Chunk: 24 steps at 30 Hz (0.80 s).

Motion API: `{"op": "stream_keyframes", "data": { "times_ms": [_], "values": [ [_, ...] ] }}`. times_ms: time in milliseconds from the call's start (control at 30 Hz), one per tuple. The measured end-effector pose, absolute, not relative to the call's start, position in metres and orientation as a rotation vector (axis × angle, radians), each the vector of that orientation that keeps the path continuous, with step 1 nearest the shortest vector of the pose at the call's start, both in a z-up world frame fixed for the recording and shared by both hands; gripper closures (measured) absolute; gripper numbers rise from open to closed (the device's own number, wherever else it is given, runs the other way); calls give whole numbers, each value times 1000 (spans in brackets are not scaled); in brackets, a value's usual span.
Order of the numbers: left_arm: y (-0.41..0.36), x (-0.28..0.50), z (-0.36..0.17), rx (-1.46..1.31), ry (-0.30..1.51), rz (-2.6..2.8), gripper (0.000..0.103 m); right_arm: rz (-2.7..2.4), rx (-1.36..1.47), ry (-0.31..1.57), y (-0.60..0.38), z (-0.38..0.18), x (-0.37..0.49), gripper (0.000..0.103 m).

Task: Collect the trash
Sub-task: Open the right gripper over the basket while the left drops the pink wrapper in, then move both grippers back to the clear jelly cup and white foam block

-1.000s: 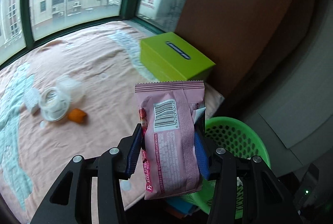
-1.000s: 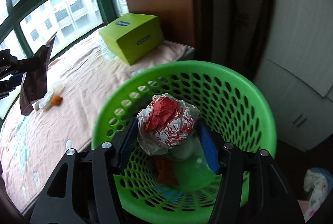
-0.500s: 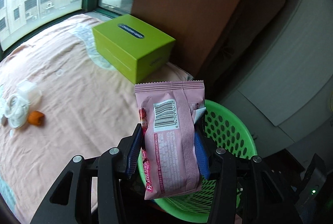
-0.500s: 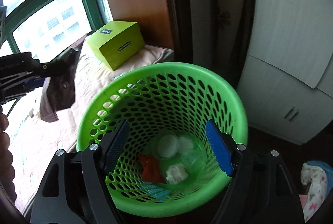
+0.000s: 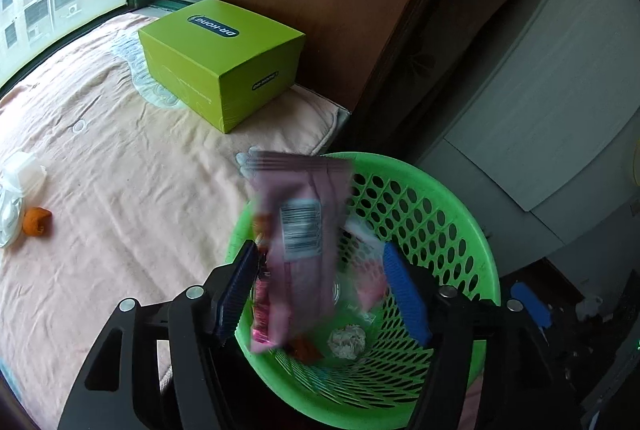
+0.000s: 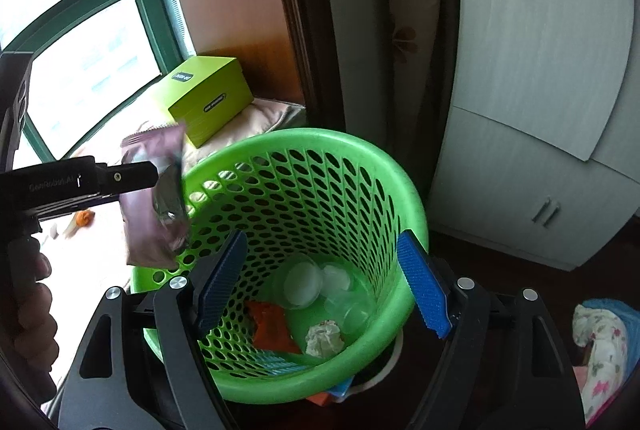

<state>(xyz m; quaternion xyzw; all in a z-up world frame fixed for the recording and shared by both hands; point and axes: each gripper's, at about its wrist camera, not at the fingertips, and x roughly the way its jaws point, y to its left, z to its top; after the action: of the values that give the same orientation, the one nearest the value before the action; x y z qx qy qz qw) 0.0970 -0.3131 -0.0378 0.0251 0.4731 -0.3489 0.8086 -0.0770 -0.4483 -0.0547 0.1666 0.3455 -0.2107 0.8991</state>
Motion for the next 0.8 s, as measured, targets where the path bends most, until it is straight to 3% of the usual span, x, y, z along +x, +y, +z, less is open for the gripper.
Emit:
{"op": "stream_keyframes", "data": {
  "times_ms": [233,633,800],
  "values": [
    [-299,95,-32,41,994,-739,23,-415,337,710,-442,-50,-73,26],
    [-231,114,-18,9,935,-603,23,-303,299,718,-410,-39,-39,24],
    [-192,129,-17,-17,925,-520,23,-236,267,720,-389,-33,-17,18]
  ]
}}
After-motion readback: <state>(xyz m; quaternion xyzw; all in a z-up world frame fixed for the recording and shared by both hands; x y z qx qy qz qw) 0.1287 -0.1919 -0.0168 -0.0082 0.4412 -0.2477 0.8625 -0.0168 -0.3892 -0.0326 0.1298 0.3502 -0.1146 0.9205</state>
